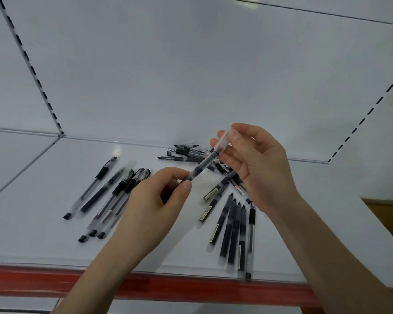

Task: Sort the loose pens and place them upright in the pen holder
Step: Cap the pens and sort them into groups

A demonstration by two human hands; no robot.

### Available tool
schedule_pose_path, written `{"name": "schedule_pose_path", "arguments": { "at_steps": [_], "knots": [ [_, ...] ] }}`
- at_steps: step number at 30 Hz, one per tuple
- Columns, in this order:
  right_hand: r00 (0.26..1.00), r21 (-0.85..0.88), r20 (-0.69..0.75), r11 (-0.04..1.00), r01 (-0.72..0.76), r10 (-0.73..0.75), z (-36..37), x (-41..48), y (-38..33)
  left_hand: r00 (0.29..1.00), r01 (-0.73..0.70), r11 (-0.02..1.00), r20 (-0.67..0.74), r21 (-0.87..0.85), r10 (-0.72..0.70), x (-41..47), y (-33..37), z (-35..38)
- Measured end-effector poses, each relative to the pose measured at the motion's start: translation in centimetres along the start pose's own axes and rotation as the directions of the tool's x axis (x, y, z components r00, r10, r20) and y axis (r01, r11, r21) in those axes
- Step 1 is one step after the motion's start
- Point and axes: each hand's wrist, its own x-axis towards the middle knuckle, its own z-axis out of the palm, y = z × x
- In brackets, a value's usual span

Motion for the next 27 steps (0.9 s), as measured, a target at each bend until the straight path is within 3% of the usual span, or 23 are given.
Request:
{"name": "schedule_pose_path", "arguments": {
  "at_steps": [5,14,17,19,22,25,27],
  "knots": [
    [0.999,-0.138,-0.017,0.99,0.042,-0.045,-0.1,-0.2,0.5,1.0,-0.024,1.0,-0.013,0.019,0.024,-0.1,0.0,0.0],
    [0.996,-0.178,-0.034,0.981,0.071,-0.079,0.1,-0.3,2.4,0.998,-0.06,0.991,-0.019,0.119,0.063,0.1,-1.2,0.0],
    [1.0,-0.213,0.01,0.977,0.011,-0.009,0.0,0.2,3.1,0.999,-0.011,0.987,-0.041,0.163,0.017,0.2,-2.0,-0.3],
    [0.997,-0.324,0.059,0.945,-0.033,0.055,-0.4,0.9,3.6,0.998,0.019,0.967,-0.059,0.254,-0.004,0.1,-2.6,-1.0],
    [0.994,-0.548,0.085,0.836,-0.01,0.067,-1.7,2.3,4.2,0.986,0.099,0.885,-0.163,0.455,-0.026,-0.3,-3.7,-2.5],
    [0.978,-0.852,0.207,0.496,0.169,0.023,-3.3,3.5,4.6,0.958,0.204,0.758,-0.284,0.619,-0.026,-0.6,-5.1,-4.0],
    [0.952,-0.902,0.298,0.349,0.255,0.075,-3.8,3.9,4.9,0.95,0.248,0.71,-0.31,0.659,-0.044,-0.6,-5.9,-4.5]
  ]
}}
